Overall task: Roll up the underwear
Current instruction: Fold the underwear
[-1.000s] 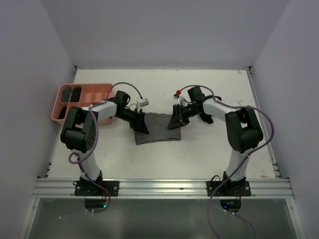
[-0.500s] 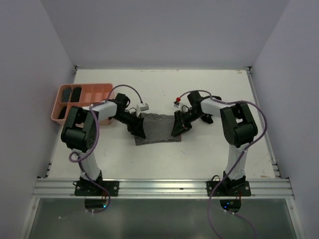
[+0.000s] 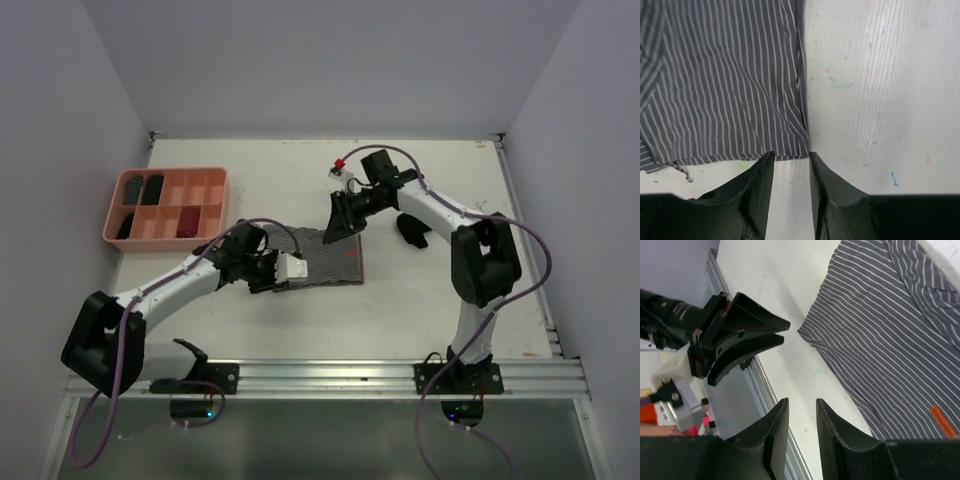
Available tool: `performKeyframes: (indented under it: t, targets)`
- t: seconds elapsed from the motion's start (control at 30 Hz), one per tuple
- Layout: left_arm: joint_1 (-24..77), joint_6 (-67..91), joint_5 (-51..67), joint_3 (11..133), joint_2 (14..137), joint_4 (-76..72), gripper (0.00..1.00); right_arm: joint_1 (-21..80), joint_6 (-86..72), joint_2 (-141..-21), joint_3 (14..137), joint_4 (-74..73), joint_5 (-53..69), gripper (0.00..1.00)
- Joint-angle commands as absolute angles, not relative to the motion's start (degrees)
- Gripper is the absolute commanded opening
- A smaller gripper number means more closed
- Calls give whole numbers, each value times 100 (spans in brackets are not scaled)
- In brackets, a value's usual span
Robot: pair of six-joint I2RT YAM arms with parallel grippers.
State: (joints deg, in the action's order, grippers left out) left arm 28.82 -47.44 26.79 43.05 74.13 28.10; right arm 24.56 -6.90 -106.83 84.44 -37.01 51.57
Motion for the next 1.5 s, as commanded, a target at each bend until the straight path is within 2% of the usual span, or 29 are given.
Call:
performKeyframes:
  t: [0.0,0.33,0.5,0.67,0.87,0.9,1.13,1.27,1.47]
  targets:
    - [3119,-5185,1688,3964,7330,1935,38,2672,-975,-11213,8569,-3314,5010,32]
    - [3586,-5485,1723,3876,7707,1828,40,2839,-1555,-11909,8517,-2444,5097,32]
    - [3691,-5476,1863,3920,7813,1907,45,2909,-1635,-12085,8639,-2338,5107,32]
    - [3718,-5397,1854,3911,8068,1855,45,2944,-1626,-12269,8657,-2320,5063,32]
    - [3718,-5309,1706,3937,8542,1837,34,3023,-1521,-12498,8517,-2294,4958,32]
    - [3718,-5282,1653,3929,8569,1820,28,3032,-1494,-12524,8491,-2320,4948,31]
    - [3718,-5203,1705,4271,8552,2521,14,3155,-1318,-12454,7920,-2347,4887,31]
    - [3735,-5159,2082,4464,8420,3128,0,3287,-1318,-12296,7489,-2250,4887,31]
    - [3727,-5221,2759,4737,8279,4235,0,3340,-862,-11813,7680,-3084,5045,31]
